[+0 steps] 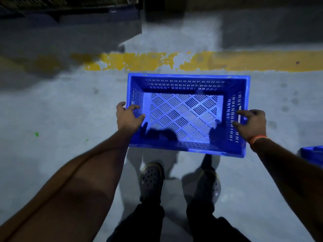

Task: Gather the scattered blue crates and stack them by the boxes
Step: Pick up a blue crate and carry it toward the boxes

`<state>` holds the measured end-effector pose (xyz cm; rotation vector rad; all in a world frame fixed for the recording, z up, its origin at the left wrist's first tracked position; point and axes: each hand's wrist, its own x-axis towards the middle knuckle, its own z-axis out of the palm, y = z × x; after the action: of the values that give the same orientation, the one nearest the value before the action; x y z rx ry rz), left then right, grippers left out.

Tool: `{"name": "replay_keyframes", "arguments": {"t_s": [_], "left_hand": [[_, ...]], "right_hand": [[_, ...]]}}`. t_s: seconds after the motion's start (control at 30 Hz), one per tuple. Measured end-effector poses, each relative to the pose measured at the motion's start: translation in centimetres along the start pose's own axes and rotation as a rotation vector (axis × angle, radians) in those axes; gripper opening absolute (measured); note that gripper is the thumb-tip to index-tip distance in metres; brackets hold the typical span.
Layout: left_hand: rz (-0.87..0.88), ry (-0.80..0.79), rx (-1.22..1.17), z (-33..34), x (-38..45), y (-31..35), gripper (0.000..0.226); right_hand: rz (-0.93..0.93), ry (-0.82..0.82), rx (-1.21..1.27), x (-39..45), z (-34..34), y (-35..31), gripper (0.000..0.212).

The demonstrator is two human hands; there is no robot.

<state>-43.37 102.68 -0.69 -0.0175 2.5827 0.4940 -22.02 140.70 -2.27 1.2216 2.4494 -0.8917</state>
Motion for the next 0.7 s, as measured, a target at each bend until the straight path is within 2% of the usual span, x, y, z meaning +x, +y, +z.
{"name": "replay_keyframes", "arguments": {"t_s": [0.17,0.3,0.47,0.57,0.7], "left_hand": [[0.149,-0.119,-0.198,-6.4,-8.7,7.1,0.047],[0.204,-0.184,-0.297,-11.7,-17.0,12.8,0.031],[0.259,-0.242,-0.343,-17.4,-26.8,18.4,0.025],[0.321,-0.256,-0.379,-19.3,-30.9,21.2,0.022],[0.31,-0.34,-0.39,-20.7,-35.2,24.1,0.022]], "right_hand": [[-0.045,-0.043,0.312,-7.6,-7.4,-4.1,0.03],[0.061,-0.102,0.437,-16.7,-15.0,-7.1,0.023],[0.092,-0.089,0.497,-27.7,-23.2,-8.4,0.021],[0.116,-0.055,0.496,-32.6,-26.3,-7.6,0.022],[0.157,0.036,0.52,-38.4,-29.1,-6.0,0.022]]}}
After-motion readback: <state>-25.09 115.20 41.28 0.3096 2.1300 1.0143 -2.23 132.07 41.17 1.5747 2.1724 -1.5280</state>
